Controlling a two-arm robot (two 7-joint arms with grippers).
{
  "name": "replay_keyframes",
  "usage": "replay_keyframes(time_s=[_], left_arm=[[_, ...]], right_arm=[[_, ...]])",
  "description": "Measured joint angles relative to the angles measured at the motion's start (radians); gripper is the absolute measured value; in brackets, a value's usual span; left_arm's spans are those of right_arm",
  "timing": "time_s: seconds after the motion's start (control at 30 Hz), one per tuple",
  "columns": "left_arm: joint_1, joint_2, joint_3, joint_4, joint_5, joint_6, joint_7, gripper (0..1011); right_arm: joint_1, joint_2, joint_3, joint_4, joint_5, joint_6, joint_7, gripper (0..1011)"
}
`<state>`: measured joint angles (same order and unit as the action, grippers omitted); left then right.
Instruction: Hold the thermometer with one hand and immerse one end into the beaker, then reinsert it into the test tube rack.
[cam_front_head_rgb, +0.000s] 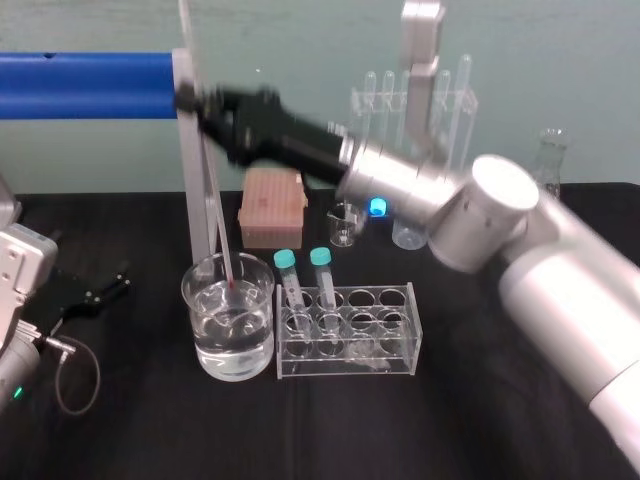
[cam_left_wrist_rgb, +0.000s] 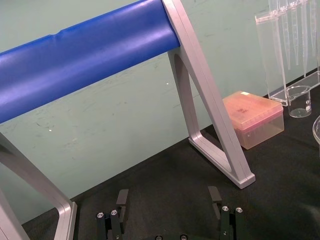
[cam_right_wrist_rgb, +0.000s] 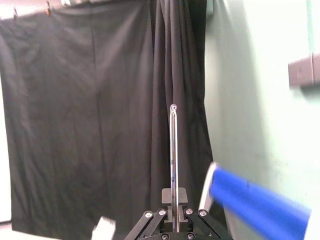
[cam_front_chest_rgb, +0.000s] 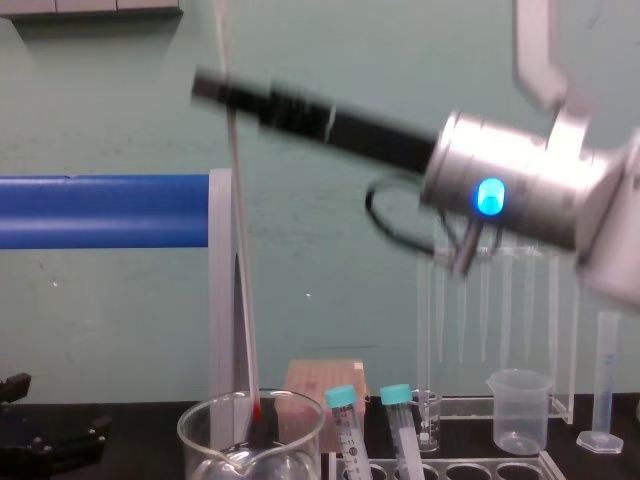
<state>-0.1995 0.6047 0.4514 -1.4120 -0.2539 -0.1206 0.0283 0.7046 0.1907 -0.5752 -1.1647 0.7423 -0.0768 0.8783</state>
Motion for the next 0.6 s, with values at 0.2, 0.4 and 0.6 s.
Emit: replay_keyframes(time_s=[0.2, 0.4, 0.6], left_arm=[[0.0, 0.0, 0.0, 0.0, 0.0, 0.0, 0.0, 1008], [0.0, 0.0, 0.0, 0.0, 0.0, 0.0, 0.0, 1008], [0.0, 0.0, 0.0, 0.0, 0.0, 0.0, 0.0, 1008]], right_arm=[[0.05, 0.032, 0.038, -0.116, 0.05, 0.068, -0.044, 57], [0.084, 0.09, 0.066, -0.206, 0.062, 0.095, -0.079, 56], [0.054, 0.158, 0.087, -0.282, 0.081, 0.127, -0.126, 56]])
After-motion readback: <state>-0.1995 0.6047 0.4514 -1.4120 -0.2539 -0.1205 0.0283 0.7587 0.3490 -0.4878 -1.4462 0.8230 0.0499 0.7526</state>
